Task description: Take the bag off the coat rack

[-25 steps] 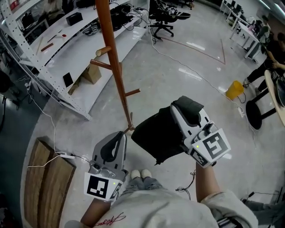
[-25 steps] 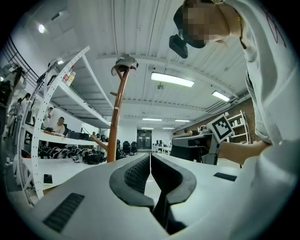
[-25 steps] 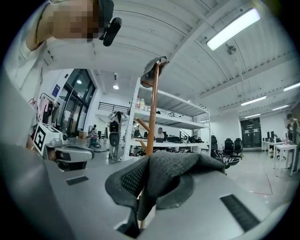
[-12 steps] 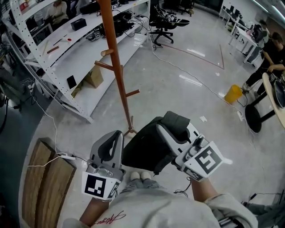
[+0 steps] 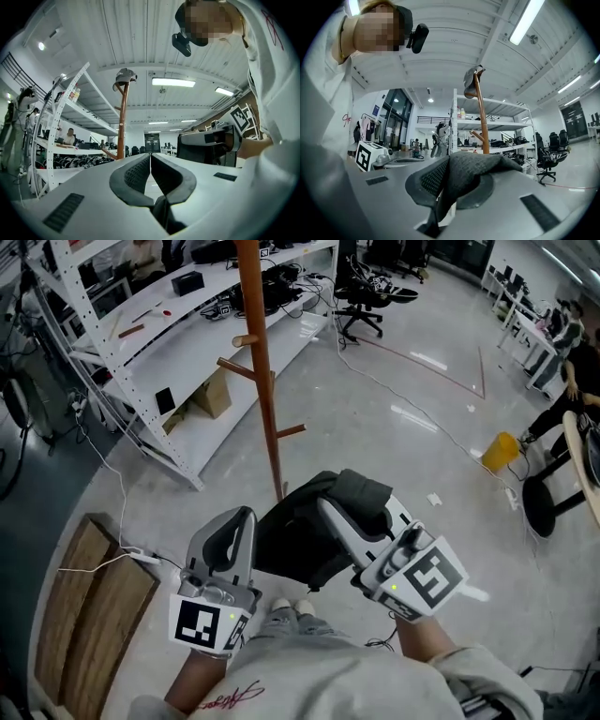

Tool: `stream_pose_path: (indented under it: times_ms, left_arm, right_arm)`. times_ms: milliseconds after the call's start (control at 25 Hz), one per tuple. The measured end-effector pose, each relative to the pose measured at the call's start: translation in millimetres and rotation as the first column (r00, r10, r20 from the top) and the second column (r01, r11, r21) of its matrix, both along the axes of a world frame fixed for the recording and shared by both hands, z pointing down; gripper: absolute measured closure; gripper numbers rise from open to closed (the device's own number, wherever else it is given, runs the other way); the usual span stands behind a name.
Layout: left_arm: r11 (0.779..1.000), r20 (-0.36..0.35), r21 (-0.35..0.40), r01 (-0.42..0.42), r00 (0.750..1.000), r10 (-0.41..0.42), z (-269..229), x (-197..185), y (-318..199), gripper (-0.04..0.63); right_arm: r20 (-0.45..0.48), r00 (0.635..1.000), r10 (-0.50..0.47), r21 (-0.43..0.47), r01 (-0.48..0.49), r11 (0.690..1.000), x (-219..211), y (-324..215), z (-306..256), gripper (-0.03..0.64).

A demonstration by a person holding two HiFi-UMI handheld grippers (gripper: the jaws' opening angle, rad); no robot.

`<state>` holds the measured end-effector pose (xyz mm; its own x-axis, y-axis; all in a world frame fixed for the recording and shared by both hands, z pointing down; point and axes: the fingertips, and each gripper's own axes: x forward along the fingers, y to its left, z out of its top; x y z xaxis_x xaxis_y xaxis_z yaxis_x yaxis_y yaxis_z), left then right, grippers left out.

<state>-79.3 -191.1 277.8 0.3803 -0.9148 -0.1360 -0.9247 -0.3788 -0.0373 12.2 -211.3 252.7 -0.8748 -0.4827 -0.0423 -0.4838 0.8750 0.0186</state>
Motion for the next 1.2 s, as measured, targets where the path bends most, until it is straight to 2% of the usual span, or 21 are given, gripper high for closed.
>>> stream_pose_path:
  times_ms: [240, 560, 1000, 1200]
  left_arm:
    - [1.0, -0.013, 0.002, 0.031, 0.999, -0.031, 3, -5, 9, 0.577]
    - [0.999, -0.023, 0.026, 0.022, 1.0, -0.021, -3, -7, 35, 0.577]
    - [0.999, -0.018, 0.034, -0.029, 0.999, 0.03, 1, -23, 136, 0.577]
    - [0.998, -0.021, 0.022, -0.055, 0.998, 0.056, 5, -31, 176, 0.577]
  right_arm:
    - [-0.018, 1.0, -0.021, 0.018, 0.021, 1.0, -3, 9, 3, 0.58]
    - [-0.036, 0.999, 0.001, 0.024, 0.0, 1.0, 0, 39, 5, 0.58]
    - [-0.029, 0.996, 0.089, 0.055, -0.087, 0.995, -6, 135, 9, 0.58]
    - [-0.01, 0.993, 0.116, 0.036, -0.115, 0.993, -14, 171, 13, 0.58]
